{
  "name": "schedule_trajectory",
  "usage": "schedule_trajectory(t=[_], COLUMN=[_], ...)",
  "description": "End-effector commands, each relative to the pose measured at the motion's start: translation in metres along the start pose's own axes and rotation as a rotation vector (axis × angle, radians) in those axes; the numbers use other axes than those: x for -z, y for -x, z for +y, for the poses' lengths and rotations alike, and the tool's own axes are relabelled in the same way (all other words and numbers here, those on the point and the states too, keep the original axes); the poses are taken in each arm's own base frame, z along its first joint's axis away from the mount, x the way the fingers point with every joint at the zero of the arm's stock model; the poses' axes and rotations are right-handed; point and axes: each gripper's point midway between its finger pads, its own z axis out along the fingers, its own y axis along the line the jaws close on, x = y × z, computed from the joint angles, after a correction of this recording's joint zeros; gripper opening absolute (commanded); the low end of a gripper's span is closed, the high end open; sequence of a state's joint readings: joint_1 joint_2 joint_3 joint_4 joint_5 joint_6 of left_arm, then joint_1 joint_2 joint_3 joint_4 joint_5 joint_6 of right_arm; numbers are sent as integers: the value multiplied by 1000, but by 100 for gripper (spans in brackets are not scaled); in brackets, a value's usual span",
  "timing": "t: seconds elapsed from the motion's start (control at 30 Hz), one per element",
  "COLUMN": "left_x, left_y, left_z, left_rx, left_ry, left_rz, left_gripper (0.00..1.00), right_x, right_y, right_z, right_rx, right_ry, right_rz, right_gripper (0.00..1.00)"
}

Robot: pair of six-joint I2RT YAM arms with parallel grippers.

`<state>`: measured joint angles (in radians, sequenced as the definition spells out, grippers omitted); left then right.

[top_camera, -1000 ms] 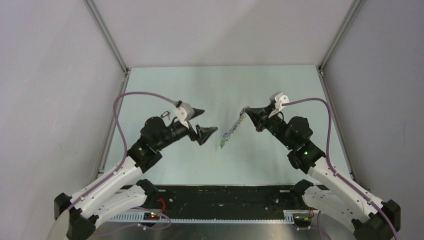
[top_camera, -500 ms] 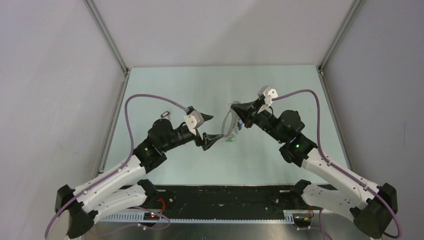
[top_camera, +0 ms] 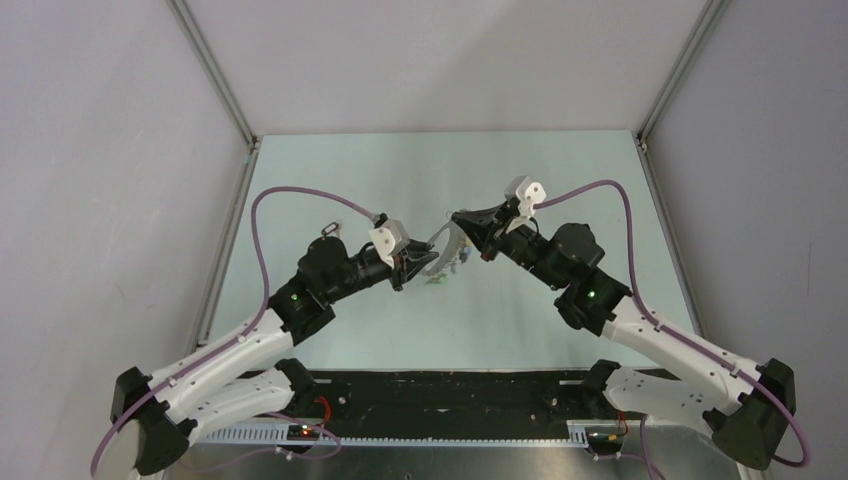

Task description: Remove the keys from the keyring

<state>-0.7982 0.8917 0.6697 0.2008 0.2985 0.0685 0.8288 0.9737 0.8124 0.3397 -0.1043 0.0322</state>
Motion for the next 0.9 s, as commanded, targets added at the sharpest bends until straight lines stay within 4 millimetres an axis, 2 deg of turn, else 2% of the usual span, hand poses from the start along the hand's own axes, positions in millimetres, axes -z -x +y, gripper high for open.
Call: schedule_trajectory(t=[0.0, 0.03, 0.1, 0.23, 0.3, 0.33, 0.37, 0.4, 0.43, 0.47, 0.5, 0.53, 0.57, 0.6, 0.67, 0.77, 0.87], left_x=[-2, -3, -6, -6, -3, 0, 1, 3, 3, 4, 4, 4, 5, 4, 4, 4, 7], left_y=[29, 28, 26, 31, 31, 32, 30, 31, 31, 31, 31, 30, 29, 27, 24, 22, 25], left_z=[10, 10, 3, -2, -2, -1, -1, -1, -2, -3, -7, -9, -15, -18, -27, -36, -42], left_rx=[-4, -2, -12, -8, -57, -68, -85, -93, -107, -116, -133, -142, -149, -151, -162, -175, -186], left_ry=[56, 56, 9, -22, -23, -19, -16, -17, -24, -31, -56, -70, -105, -124, -180, -237, -268], left_rz=[-72, -69, -63, -66, -70, -76, -73, -79, -80, -81, -79, -77, -72, -69, -61, -59, -70], left_gripper=[12, 5, 1, 0, 0, 0, 0, 0, 0, 0, 0, 0, 0, 0, 0, 0, 0], right_x=[11, 12, 16, 23, 29, 31, 34, 37, 41, 43, 48, 52, 58, 62, 72, 78, 74], right_y=[58, 57, 57, 46, 39, 35, 34, 31, 32, 27, 28, 21, 17, 14, 5, -7, -18], right_z=[-2, -2, -2, 0, 1, 0, 1, 0, -1, -1, 1, 11, 13, 26, 39, 47, 50], right_rx=[38, 37, 36, 34, 63, 75, 79, 86, 95, 116, 165, 196, 284, 324, 431, 530, 554], right_ry=[-33, -36, -36, -26, -11, -13, -6, -5, 0, 7, 31, 99, 142, 226, 336, 428, 480], right_rz=[-134, -130, -121, -79, -52, -38, -37, -26, -25, -3, -2, 25, 45, 44, 62, 99, 158], right_gripper=[0, 0, 0, 9, 8, 11, 16, 29, 36, 51, 56, 64, 66, 69, 71, 72, 71])
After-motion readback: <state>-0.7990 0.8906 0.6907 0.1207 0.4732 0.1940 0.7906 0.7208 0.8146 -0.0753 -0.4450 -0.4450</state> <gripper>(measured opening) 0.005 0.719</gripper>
